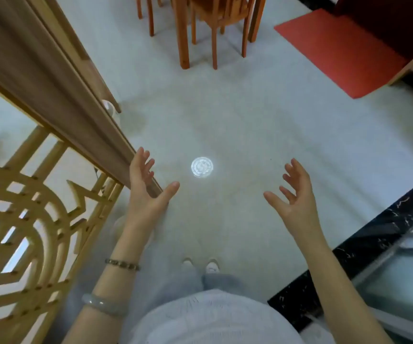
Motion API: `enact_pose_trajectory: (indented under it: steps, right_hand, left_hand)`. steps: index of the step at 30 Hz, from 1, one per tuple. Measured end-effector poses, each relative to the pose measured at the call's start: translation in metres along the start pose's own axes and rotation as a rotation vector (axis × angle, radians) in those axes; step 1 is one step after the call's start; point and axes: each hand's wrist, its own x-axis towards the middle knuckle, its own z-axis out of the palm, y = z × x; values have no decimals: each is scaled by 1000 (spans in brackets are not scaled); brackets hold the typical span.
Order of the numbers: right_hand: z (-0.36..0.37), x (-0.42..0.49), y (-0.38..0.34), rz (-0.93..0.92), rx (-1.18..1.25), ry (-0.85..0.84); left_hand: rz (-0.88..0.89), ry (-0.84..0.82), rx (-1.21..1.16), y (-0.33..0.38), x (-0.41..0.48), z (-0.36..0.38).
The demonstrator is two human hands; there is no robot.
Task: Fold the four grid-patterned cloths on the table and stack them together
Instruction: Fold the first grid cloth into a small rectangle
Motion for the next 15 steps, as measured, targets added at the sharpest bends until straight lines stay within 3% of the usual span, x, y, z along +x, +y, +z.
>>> enact_pose_trajectory:
  steps: [9,15]
  right_hand:
    - [-7,53,-4,-65,36,22]
    - [-3,122,-26,-114,32,32]
  left_hand:
    - [54,2,-11,-1,34,28]
    - [155,6,-67,11,106,42]
